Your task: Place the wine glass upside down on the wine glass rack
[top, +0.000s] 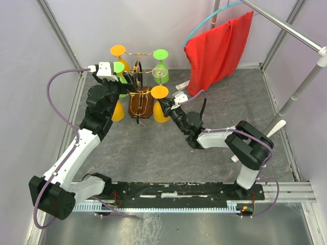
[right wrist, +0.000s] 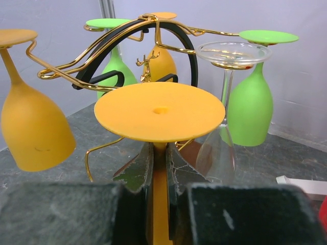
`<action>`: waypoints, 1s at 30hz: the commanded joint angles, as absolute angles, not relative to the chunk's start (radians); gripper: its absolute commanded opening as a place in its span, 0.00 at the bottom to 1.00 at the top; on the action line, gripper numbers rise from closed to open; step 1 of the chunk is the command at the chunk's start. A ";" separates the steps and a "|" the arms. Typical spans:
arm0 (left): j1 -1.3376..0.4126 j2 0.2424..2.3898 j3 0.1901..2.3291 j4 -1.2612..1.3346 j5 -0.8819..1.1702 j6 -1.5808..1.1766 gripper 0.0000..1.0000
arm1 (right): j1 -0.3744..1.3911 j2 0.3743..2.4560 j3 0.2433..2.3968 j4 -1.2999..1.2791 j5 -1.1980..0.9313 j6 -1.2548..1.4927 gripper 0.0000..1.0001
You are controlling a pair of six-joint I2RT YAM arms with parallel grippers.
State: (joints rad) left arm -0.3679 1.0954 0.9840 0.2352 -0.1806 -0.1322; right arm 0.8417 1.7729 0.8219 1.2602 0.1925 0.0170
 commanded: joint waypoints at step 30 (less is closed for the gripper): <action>-0.363 1.081 0.985 0.287 -0.224 -0.202 0.99 | 0.867 1.536 0.675 1.132 0.186 -0.063 0.77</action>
State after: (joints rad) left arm -0.3679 1.0863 0.9691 0.2409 -0.1890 -0.1482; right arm 0.8623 1.6276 0.7025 1.1736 0.1261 -0.0368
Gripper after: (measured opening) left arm 0.992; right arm 0.702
